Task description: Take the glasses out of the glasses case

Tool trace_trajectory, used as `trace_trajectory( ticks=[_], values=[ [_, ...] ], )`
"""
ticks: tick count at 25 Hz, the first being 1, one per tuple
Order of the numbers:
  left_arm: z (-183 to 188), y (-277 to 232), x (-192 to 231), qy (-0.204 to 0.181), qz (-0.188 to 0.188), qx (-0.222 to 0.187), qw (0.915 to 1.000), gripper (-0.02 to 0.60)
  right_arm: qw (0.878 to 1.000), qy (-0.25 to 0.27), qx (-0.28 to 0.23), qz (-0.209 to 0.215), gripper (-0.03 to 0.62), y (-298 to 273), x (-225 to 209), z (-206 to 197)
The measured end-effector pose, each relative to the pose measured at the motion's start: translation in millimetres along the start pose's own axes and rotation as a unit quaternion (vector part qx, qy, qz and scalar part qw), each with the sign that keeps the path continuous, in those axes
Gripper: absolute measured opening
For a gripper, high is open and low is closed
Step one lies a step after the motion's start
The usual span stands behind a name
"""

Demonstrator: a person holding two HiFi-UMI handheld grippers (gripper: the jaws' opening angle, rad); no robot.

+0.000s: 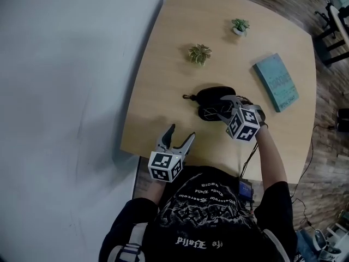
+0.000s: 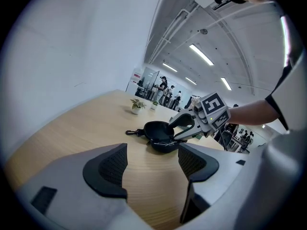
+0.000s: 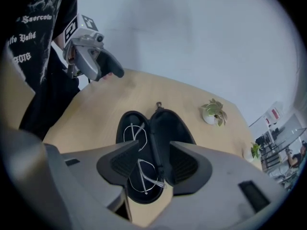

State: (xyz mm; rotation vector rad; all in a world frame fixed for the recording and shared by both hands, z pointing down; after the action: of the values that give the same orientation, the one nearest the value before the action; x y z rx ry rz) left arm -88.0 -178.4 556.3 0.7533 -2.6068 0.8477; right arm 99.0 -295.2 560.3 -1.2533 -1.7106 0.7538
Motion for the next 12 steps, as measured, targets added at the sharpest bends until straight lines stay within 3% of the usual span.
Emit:
trace_trajectory(
  ticks=[12],
  values=[
    [1,-13,7,0.001,-0.015,0.012,0.9998,0.341,0.996,0.040,0.037,0.071,0.213,-9,5,-2]
  ],
)
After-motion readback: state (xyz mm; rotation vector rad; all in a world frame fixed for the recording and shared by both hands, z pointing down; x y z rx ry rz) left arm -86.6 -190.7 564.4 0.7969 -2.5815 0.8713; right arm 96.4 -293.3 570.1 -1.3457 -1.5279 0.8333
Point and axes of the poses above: the fingertips, and each gripper's own axes: y backward along the fingers, x to its left, z out of its top, the point moved 7 cm from there along y, backward along the fingers, and after that the axes turned 4 degrees about -z, right-handed, at the moved point
